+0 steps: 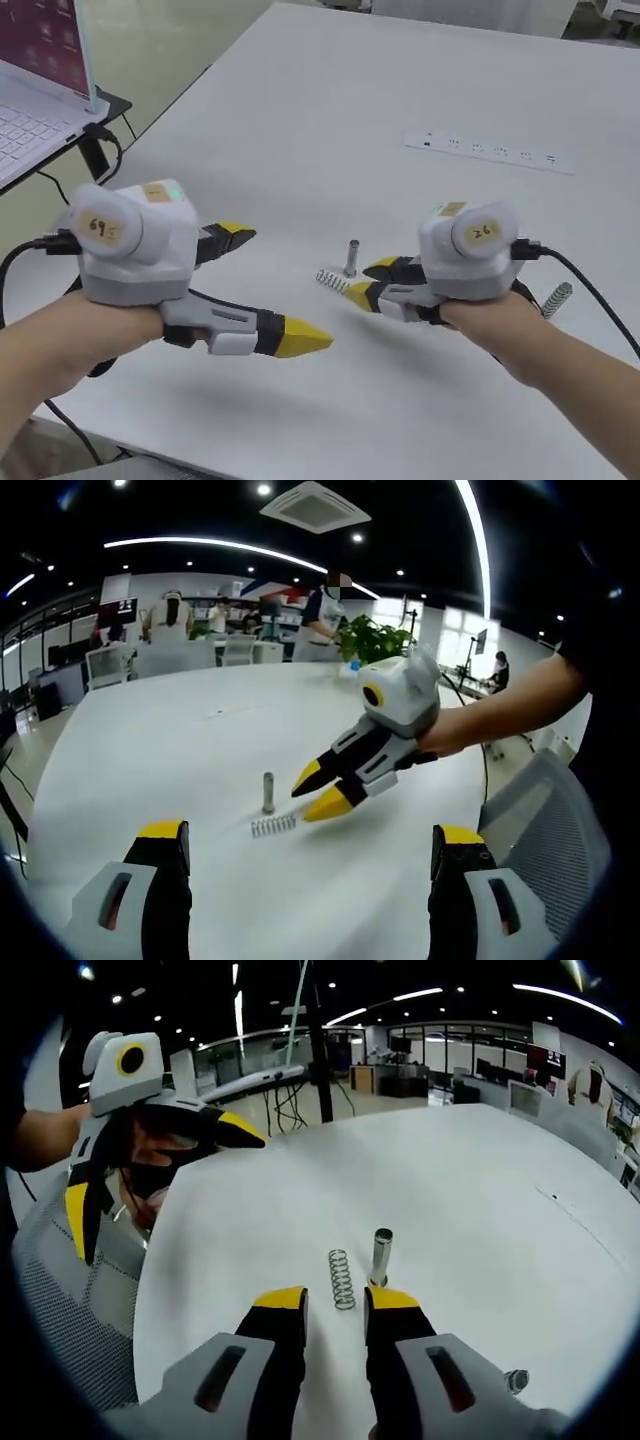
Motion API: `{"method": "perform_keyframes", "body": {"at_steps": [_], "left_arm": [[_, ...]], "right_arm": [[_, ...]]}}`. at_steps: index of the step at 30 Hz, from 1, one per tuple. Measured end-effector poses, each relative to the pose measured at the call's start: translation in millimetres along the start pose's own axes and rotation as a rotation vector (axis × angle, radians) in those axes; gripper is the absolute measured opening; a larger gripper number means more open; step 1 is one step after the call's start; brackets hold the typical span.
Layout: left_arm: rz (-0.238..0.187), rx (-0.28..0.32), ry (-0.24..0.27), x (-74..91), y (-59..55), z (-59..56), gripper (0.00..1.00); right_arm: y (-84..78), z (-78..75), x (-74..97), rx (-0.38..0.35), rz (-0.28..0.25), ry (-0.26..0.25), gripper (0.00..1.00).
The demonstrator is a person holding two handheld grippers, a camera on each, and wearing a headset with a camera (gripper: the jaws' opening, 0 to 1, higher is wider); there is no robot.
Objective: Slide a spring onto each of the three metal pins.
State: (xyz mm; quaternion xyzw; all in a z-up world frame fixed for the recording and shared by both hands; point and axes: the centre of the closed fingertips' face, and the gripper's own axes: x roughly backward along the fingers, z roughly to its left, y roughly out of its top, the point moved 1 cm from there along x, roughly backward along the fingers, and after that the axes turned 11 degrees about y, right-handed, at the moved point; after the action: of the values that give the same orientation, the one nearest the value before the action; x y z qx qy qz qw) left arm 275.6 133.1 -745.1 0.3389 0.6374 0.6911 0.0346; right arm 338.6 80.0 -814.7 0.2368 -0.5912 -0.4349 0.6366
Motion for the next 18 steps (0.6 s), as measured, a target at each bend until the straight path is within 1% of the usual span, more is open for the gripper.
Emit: {"method": "perform_keyframes", "body": {"at_steps": [4, 9, 12, 18], "left_arm": [[0.007, 0.0, 0.002, 1.4, -2.6, 0.9, 0.98], [0.014, 0.003, 0.006, 3.1, -5.3, 3.5, 0.98], [0.016, 0.008, 0.01, 4.6, -6.6, 4.8, 0.98], [0.023, 0.01, 0.008, 5.9, -8.7, 4.4, 0.98]], "right_arm": [[-3.0, -1.9, -6.9, -0.009, 0.005, -0.007, 0.2], [-8.7, -5.0, -17.0, -0.037, 0.014, -0.006, 0.19], [-11.2, -5.3, -20.8, -0.057, 0.013, -0.005, 0.18], [-15.7, -10.9, -24.8, -0.057, 0.022, -0.015, 0.14]]}}
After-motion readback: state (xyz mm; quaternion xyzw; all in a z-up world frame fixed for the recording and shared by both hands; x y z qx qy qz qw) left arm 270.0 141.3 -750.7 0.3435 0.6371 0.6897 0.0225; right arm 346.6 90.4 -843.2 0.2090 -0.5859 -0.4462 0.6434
